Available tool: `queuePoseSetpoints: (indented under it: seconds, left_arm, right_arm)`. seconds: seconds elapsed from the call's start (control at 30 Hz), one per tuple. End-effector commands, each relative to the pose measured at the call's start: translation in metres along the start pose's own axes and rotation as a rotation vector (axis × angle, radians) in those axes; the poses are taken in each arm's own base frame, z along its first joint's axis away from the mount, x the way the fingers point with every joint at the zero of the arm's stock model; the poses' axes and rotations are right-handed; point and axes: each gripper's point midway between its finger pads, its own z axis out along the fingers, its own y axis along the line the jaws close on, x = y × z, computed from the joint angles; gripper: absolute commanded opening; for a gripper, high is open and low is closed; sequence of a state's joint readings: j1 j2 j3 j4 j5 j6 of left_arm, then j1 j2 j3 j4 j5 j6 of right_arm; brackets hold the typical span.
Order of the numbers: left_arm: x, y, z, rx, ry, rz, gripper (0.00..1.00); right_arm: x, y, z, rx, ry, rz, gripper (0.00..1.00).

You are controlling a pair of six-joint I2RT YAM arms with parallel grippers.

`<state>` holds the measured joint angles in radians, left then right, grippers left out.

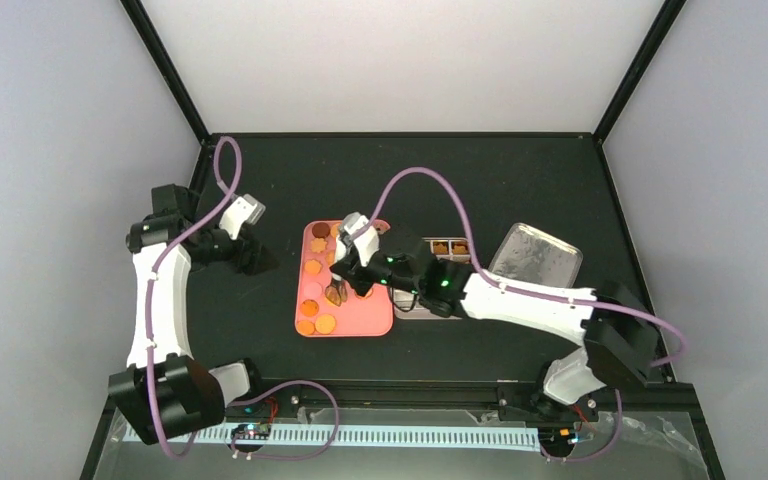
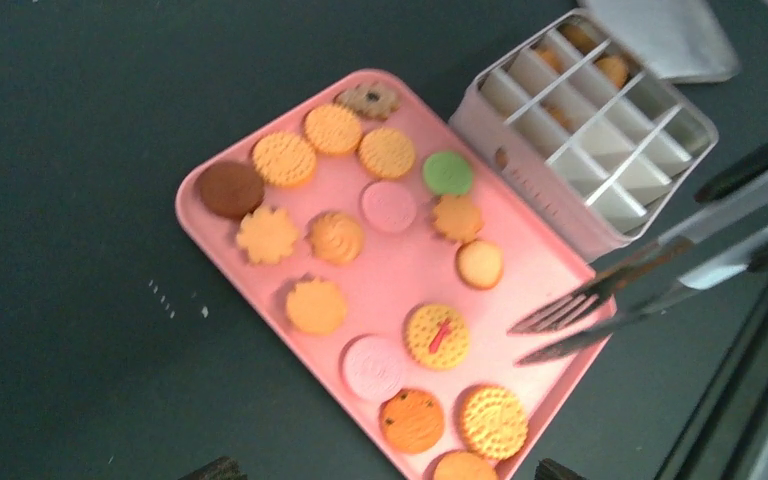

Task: Pack the cookies
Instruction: Position the fake cookies on the plate.

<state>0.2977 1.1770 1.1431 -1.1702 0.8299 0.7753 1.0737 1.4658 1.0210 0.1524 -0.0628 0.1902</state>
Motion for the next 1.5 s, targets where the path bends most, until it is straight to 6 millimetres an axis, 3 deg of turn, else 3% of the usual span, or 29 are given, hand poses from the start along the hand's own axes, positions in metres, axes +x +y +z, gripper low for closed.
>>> queuePoseSetpoints:
  seconds: [0.0, 0.3, 0.47, 0.83, 1.17, 1.47]
  left_arm:
    - [0.018, 0.012, -0.003, -0.118, 0.031, 0.088, 0.78]
    - [0.027, 0.018, 0.0, -0.152, 0.048, 0.085, 0.78]
    - [0.031, 0.033, -0.002, -0.201, 0.064, 0.058, 0.78]
    - [0.033, 0.054, -0.013, -0.241, 0.046, -0.009, 0.78]
    - [0.029, 0.047, -0.014, -0.212, 0.021, 0.003, 0.78]
    - [0.028, 0.045, -0.014, -0.2, 0.016, 0.004, 0.78]
  right_arm:
    - [-0.018, -0.009, 0.021, 0.129, -0.087, -0.062, 0.23]
    - [-0.021, 0.003, 0.056, 0.128, -0.084, -0.091, 0.23]
    - [-0.024, 0.013, 0.07, 0.086, -0.084, -0.08, 0.24]
    - [0.009, 0.038, 0.102, 0.045, -0.013, -0.116, 0.28]
    - [0.035, 0.031, 0.106, 0.1, 0.035, -0.152, 0.38]
    - [0.05, 0.024, 0.097, 0.143, 0.064, -0.153, 0.39]
